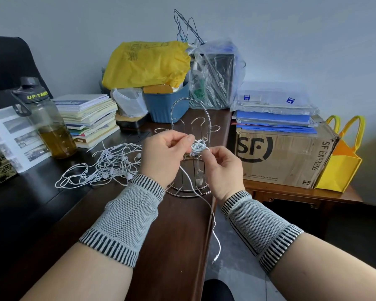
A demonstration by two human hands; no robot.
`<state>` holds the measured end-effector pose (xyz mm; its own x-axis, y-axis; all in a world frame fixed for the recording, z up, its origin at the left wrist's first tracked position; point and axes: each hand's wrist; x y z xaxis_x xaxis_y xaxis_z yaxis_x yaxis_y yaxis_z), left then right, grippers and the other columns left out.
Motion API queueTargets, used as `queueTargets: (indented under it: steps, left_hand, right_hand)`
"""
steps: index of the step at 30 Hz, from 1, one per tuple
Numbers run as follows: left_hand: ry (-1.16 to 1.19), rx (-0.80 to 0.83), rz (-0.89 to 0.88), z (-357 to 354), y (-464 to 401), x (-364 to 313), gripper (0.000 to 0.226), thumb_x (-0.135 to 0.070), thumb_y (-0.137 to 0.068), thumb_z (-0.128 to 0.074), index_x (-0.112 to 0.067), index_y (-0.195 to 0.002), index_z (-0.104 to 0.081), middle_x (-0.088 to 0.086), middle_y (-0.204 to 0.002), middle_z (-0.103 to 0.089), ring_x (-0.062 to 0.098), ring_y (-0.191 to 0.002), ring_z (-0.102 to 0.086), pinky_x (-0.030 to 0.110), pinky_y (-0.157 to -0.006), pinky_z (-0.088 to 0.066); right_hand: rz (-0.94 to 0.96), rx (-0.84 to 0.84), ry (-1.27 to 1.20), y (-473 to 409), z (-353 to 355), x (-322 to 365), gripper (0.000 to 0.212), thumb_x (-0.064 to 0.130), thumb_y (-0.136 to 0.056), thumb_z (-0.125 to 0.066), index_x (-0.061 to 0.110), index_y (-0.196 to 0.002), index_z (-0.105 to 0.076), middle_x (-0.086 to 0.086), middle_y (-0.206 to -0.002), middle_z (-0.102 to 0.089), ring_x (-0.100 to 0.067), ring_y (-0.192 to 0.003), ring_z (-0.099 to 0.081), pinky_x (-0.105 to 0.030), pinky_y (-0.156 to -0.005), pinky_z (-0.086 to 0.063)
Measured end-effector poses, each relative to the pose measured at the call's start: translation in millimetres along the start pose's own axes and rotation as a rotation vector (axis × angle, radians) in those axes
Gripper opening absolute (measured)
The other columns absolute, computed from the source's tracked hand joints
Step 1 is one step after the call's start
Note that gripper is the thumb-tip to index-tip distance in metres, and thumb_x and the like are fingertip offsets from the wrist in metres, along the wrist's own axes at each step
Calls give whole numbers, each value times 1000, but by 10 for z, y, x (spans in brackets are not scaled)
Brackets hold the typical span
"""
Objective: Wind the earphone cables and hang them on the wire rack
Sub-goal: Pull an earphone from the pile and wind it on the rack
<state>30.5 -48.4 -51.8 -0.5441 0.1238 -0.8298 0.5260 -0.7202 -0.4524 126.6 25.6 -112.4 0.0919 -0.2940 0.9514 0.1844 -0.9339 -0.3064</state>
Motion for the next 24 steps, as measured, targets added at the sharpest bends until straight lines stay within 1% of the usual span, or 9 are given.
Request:
queueTargets:
  steps: [2,4,6,8,11,13,15,20,24]
  left_hand:
    - [-1,-51,30,-37,-42,-1,17,-24,-89,-68,-27,-73,-69,-9,-64,-69,-4,-49,-54,11,-55,-46]
    - [-46,-108,67,-76,-96,6,22,-30,-88,-68,-32,-66,-66,-9,-62,-70,1,-50,-56,21,-60,-53]
    - [-134,-133,80,-112,-151,9,28,-36,-89,-66,-32,-61,-64,-9,-62,-70,10,-57,-63,32,-68,-58]
    - [-213,-125,55,-137,-172,-16,31,-40,-89,-64,-32,-60,-63,-10,-61,-69,14,-62,-66,38,-69,-58]
    - [-261,-117,-11,-139,-188,-56,29,-41,-90,-64,-28,-64,-68,-9,-60,-68,15,-60,-66,37,-66,-58]
    - [-371,-116,-43,-126,-207,-65,30,-40,-92,-60,-21,-72,-73,-6,-63,-70,17,-63,-66,37,-67,-57]
    - [-523,-87,-82,-114,-233,-78,31,-37,-95,-55,-18,-81,-75,-2,-70,-72,19,-71,-67,36,-70,-56]
    - [-864,-12,-140,-54,-216,-98,31,-35,-100,-45,-19,-94,-72,3,-81,-71,25,-78,-65,34,-65,-53]
    - [-934,29,-156,-33,-132,-24,31,-36,-99,-45,-21,-87,-70,2,-75,-68,26,-73,-63,32,-61,-49]
  right_hand:
    - [-14,-14,-8,-11,-18,30,18,21,-92,-61,12,-77,-62,6,-59,-58,-1,-45,-49,-21,-48,-45]
    - [-49,-23,-29,-28,-55,53,18,21,-92,-60,7,-80,-64,2,-63,-60,-1,-48,-51,-20,-51,-47]
    - [-77,-32,-41,-54,-100,64,19,21,-91,-59,7,-78,-64,0,-65,-60,-6,-55,-53,-25,-58,-48]
    - [-88,-35,-36,-76,-115,74,20,20,-91,-58,8,-76,-62,1,-63,-58,-9,-57,-50,-28,-60,-46]
    - [-93,-14,-20,-88,-102,94,24,21,-93,-55,1,-82,-63,-9,-68,-63,-7,-55,-53,-25,-57,-48]
    - [-83,-15,34,-106,-99,103,27,25,-93,-54,2,-83,-64,-17,-76,-68,-14,-63,-57,-33,-64,-52]
    - [-83,-28,102,-139,-113,118,31,27,-94,-51,2,-82,-65,-18,-80,-69,-21,-67,-58,-38,-67,-52]
    - [-139,-49,190,-227,-148,158,37,27,-89,-51,-5,-77,-64,-18,-71,-67,-28,-59,-54,-44,-63,-52]
    - [-168,-48,222,-255,-140,167,39,29,-87,-53,-6,-76,-64,-16,-65,-64,-22,-56,-50,-43,-62,-51]
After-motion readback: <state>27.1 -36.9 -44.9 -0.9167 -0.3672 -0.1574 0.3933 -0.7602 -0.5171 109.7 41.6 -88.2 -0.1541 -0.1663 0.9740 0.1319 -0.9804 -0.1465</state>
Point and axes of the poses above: each hand's wrist, its own y-axis away from the middle knuckle, its own z-axis out of the back of the hand, x = y × z
